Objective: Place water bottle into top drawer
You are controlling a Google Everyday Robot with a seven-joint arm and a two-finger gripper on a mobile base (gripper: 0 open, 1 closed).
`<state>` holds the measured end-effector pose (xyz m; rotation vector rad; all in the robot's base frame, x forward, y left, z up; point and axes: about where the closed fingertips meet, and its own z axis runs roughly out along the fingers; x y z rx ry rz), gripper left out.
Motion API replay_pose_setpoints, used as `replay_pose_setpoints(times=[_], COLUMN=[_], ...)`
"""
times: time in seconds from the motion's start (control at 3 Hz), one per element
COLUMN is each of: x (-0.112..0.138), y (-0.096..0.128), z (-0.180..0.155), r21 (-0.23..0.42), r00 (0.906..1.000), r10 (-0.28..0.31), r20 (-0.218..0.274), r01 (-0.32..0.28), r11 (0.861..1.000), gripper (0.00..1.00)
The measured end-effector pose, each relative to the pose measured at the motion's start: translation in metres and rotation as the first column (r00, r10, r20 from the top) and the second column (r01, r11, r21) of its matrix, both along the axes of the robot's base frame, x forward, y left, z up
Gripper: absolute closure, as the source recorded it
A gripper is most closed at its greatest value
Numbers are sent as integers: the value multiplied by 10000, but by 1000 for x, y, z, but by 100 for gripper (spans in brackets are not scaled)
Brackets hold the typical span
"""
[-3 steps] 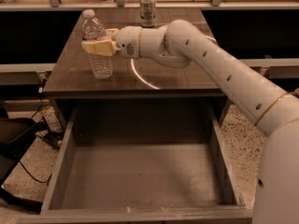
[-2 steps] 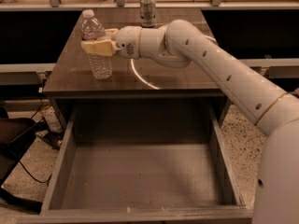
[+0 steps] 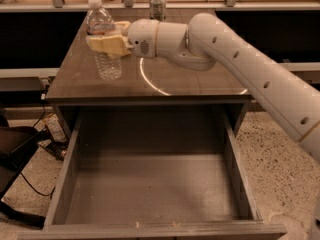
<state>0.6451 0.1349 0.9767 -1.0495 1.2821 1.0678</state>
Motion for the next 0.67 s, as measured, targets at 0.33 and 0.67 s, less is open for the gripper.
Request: replay_pose_setpoints(times=[0.33, 0.67], x=[-33, -71], y=[-7, -21], z=[12, -1], r21=[-179, -344], r00=[9995, 9996], r10=[-197, -164], r20=[257, 229], r01=[202, 172], r11=[9996, 9993], gripper=[100, 100])
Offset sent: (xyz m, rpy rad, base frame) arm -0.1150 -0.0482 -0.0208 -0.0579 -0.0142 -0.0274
